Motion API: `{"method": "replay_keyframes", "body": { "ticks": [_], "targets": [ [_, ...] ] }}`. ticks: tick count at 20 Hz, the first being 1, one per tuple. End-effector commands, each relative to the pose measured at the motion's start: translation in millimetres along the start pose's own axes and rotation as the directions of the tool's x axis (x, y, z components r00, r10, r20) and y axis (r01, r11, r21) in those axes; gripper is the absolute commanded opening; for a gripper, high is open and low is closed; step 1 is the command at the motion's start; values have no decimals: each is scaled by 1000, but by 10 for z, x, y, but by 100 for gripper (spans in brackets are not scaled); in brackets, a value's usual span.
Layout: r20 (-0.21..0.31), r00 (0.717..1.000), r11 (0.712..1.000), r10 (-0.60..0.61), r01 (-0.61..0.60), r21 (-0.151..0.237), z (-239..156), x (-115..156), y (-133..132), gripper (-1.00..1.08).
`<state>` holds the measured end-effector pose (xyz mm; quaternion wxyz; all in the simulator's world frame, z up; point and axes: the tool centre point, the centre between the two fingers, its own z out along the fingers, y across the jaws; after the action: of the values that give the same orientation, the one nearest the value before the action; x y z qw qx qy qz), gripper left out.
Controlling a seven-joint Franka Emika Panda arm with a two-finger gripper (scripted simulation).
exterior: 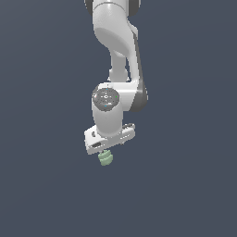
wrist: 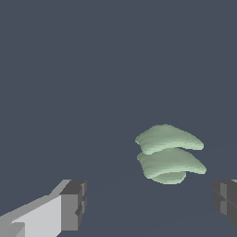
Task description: Pick up the object and move it to a goal position.
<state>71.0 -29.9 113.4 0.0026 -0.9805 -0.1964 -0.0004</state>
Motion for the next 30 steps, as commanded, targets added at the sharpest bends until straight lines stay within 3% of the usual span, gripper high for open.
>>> {"method": "replay_keyframes", "body": {
  "ticks": [1,10,30],
  "targets": [
    [0,1000,1000,-32,32,-2,77,25,134,100],
    [2,996,996,-85,85,-5,226,45,380,100],
    [2,996,996,-86,86,-5,735,42,391,100]
  ]
}}
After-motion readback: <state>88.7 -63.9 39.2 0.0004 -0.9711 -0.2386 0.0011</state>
